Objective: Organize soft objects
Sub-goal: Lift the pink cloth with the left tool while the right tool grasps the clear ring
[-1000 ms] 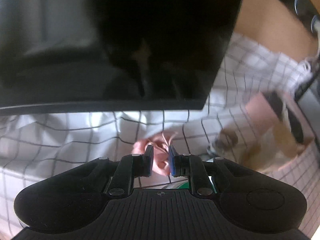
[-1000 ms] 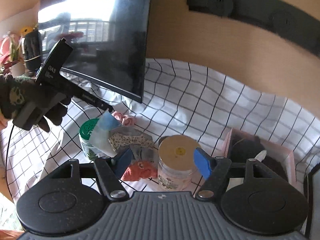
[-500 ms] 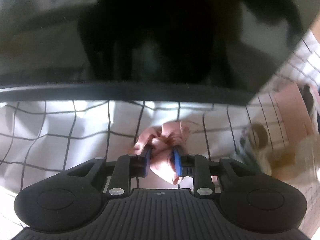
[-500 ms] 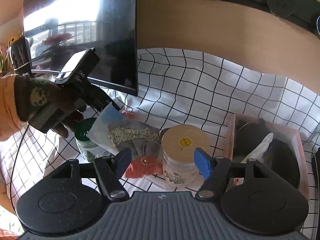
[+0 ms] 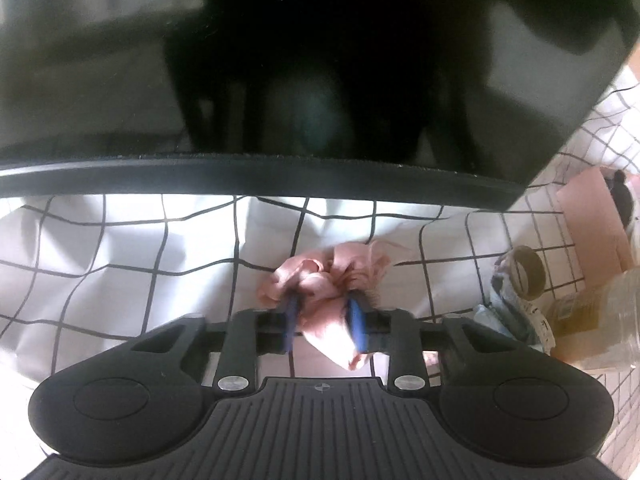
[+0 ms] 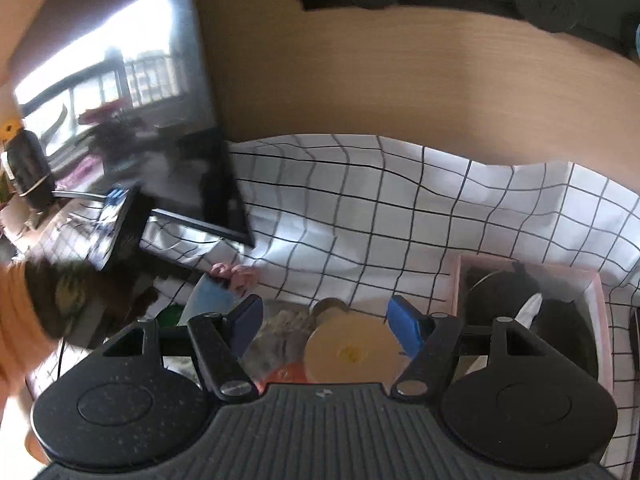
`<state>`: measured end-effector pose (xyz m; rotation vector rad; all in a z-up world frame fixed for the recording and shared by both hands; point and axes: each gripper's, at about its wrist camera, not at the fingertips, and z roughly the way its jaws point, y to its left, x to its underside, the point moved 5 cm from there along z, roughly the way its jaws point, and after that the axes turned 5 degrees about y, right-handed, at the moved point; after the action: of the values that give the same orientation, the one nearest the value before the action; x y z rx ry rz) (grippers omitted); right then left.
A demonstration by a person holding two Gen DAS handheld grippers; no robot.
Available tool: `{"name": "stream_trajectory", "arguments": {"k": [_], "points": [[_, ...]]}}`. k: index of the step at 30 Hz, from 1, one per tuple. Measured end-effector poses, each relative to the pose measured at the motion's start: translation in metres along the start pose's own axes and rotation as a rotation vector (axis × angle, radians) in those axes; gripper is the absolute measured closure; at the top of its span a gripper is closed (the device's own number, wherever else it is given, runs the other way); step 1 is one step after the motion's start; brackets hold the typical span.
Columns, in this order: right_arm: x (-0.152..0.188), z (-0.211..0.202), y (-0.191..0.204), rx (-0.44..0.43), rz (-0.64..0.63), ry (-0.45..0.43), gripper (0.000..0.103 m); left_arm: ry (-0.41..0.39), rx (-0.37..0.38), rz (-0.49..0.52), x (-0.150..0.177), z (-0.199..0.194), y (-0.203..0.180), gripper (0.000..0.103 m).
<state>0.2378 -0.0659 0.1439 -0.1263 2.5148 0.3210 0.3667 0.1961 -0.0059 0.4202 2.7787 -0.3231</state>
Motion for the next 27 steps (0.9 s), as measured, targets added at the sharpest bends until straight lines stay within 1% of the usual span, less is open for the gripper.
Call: {"name": "stream_trajectory", "arguments": {"k": [2, 3, 5, 8, 10, 13, 17, 18, 19, 21, 22, 24, 27], "points": [[-0.019, 0.017, -0.005, -0.019, 0.040, 0.088, 0.033, -0.036, 0.039, -0.016, 0.007, -0.004, 0.004, 0.085], [-0.028, 0.030, -0.007, -0.034, 0.063, 0.150, 0.033, -0.054, 0.056, -0.025, 0.011, -0.008, 0.008, 0.088], [-0.040, 0.056, -0.007, -0.048, 0.080, 0.249, 0.030, -0.097, 0.082, -0.045, 0.019, -0.022, 0.017, 0.091], [-0.049, 0.106, -0.004, 0.001, 0.076, 0.402, 0.030, -0.179, 0.112, -0.062, 0.032, -0.056, 0.032, 0.091], [-0.048, 0.142, -0.002, 0.021, 0.086, 0.503, 0.030, -0.239, 0.114, -0.064, 0.043, -0.081, 0.037, 0.091], [-0.045, 0.185, 0.000, 0.052, 0.119, 0.604, 0.030, -0.302, 0.100, -0.080, 0.068, -0.108, 0.049, 0.091], [-0.042, 0.220, 0.002, 0.096, 0.114, 0.666, 0.033, -0.328, 0.069, -0.114, 0.101, -0.120, 0.061, 0.091], [-0.040, 0.226, 0.002, 0.105, 0.108, 0.686, 0.040, -0.331, 0.067, -0.126, 0.109, -0.123, 0.065, 0.091], [-0.038, 0.229, 0.003, 0.115, 0.102, 0.702, 0.050, -0.332, 0.063, -0.137, 0.117, -0.130, 0.071, 0.091], [-0.034, 0.233, 0.004, 0.127, 0.100, 0.720, 0.059, -0.338, 0.039, -0.161, 0.131, -0.132, 0.075, 0.091], [-0.033, 0.232, 0.006, 0.128, 0.093, 0.719, 0.060, -0.342, 0.029, -0.171, 0.137, -0.134, 0.081, 0.091], [-0.035, 0.225, 0.009, 0.131, 0.068, 0.690, 0.060, -0.347, 0.015, -0.199, 0.145, -0.137, 0.085, 0.091], [-0.042, 0.198, 0.013, 0.103, 0.067, 0.645, 0.060, -0.361, -0.004, -0.219, 0.148, -0.145, 0.087, 0.091]]}}
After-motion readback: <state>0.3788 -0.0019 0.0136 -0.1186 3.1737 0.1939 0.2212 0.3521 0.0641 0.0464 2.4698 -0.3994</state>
